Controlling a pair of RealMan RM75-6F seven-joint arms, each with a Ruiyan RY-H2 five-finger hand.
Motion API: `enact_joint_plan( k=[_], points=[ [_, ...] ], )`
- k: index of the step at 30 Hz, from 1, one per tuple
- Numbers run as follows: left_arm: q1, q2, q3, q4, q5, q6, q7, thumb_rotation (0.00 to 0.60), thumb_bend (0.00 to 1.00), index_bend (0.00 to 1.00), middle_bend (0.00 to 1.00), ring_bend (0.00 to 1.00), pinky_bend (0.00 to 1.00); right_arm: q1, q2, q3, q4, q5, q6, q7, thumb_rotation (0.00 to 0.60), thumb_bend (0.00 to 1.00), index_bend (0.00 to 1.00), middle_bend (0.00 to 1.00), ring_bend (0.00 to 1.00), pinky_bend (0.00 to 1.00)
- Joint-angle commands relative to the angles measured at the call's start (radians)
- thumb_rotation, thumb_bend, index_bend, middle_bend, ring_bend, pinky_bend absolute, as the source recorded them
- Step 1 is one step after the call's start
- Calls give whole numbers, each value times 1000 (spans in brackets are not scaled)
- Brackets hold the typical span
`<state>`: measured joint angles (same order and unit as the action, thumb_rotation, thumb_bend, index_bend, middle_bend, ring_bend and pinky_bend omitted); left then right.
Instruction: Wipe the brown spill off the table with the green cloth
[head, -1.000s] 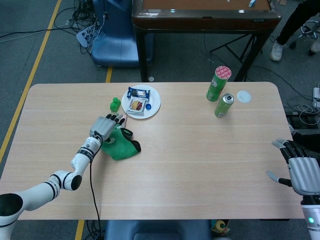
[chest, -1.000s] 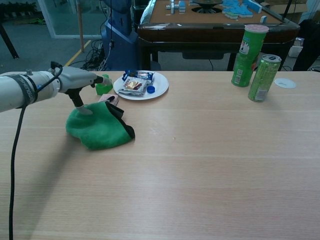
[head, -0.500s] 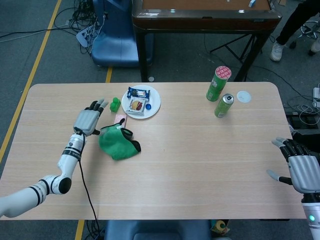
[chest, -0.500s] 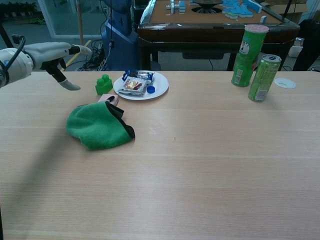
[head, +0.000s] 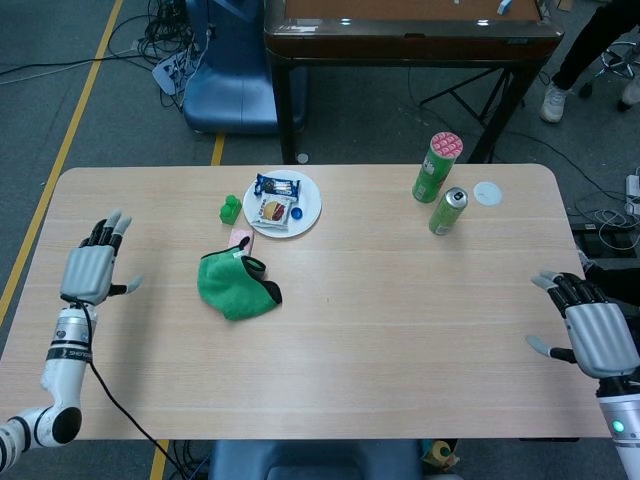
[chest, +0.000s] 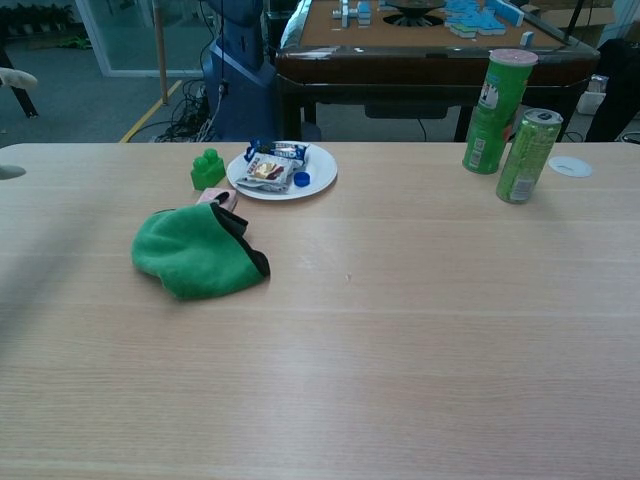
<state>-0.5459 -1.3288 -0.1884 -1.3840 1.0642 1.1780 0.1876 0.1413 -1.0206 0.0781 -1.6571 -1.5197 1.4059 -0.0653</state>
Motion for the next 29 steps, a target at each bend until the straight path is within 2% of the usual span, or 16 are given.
enact_joint_plan(
  k=[1, 10, 19, 25, 29],
  points=[
    [75, 59, 26, -71, 16, 78, -12, 600, 186, 35, 0, 8, 227, 10, -2, -2, 11, -10, -10, 17, 600, 166, 216, 214, 169, 215],
    [230, 137, 91, -204, 79, 242, -9, 600, 186, 55, 0, 8, 227, 24, -18, -22, 37, -47, -24, 60, 600, 168, 216, 214, 169, 216],
    [356, 155, 145, -276, 157, 380, -1, 600, 185, 58, 0, 8, 227, 26, -32, -41, 43, -78, -15, 61, 600, 168, 216, 219, 169, 217],
    [401, 154, 168, -304, 216, 426, 24, 600, 186, 73, 0, 8, 227, 27, -41, -41, 42, -73, -13, 45, 600, 169, 216, 219, 169, 217],
    [413, 155, 170, -315, 237, 421, 14, 600, 186, 73, 0, 8, 227, 34, -42, -40, 44, -77, -16, 46, 600, 168, 216, 219, 169, 217]
  ],
)
